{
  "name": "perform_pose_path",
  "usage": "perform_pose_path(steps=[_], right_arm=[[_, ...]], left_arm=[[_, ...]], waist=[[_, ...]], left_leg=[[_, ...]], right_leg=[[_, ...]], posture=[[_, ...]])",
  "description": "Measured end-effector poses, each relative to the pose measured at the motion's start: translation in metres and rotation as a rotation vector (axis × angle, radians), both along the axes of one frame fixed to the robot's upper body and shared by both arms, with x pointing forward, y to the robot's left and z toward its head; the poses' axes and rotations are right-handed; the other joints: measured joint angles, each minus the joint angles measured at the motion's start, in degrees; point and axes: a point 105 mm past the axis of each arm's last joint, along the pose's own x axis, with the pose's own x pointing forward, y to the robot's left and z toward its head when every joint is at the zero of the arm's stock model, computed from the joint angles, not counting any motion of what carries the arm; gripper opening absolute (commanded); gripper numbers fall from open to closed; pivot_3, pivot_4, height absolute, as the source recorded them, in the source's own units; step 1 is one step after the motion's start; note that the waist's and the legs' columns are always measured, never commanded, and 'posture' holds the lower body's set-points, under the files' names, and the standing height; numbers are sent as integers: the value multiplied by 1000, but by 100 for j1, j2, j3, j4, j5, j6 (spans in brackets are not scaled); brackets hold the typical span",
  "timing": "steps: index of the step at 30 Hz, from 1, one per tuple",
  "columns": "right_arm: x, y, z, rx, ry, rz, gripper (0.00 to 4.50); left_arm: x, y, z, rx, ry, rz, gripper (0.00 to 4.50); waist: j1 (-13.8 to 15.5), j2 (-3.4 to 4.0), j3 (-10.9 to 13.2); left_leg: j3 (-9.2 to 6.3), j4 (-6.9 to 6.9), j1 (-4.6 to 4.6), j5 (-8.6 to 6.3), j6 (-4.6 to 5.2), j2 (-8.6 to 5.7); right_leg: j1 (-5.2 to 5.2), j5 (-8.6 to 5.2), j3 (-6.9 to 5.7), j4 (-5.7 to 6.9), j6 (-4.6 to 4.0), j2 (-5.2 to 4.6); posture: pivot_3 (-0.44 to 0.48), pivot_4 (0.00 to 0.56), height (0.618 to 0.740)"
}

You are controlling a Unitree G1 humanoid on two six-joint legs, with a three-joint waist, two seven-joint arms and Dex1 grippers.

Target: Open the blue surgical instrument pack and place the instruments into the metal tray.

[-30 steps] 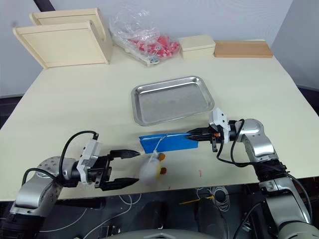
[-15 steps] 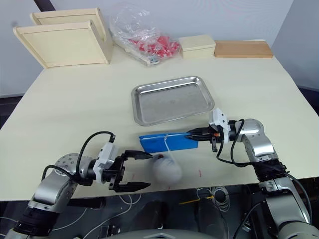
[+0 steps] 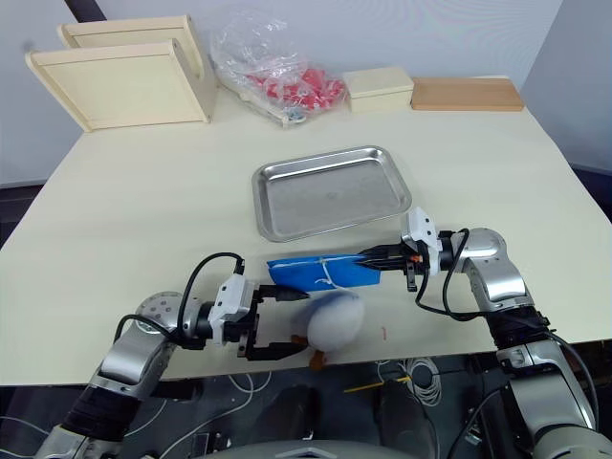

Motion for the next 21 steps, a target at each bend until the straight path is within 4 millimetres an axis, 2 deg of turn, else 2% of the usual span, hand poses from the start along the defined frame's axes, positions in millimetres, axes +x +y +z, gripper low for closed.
perform_pose_path(steps=[8, 12, 14, 21], right_arm=[[1, 0, 0, 1, -2, -9, 0], [1, 0, 0, 1, -4, -8, 0], [1, 0, 0, 1, -4, -9, 0], [1, 0, 0, 1, -6, -11, 0]], left_arm=[[1, -23, -8, -28, 25, -6, 4454], [5, -24, -10, -4, 19, 2, 4454], [4, -26, -13, 1, 26, 0, 3950], [5, -28, -15, -9, 33, 6, 804]], waist=[[4, -1, -1], [4, -1, -1], [3, -1, -1], [4, -1, -1]], left_leg=[[0, 1, 0, 0, 0, -2], [-1, 1, 0, 0, 0, -4], [1, 1, 0, 0, 0, -4], [-1, 1, 1, 0, 0, -3]], right_leg=[[0, 0, 1, 1, 1, 1], [0, 0, 0, 2, 0, 3], [0, 0, 2, 1, 1, 1], [0, 0, 1, 2, 1, 1]], posture=[[0, 150, 740], [0, 150, 740], [0, 150, 740], [0, 150, 740]])
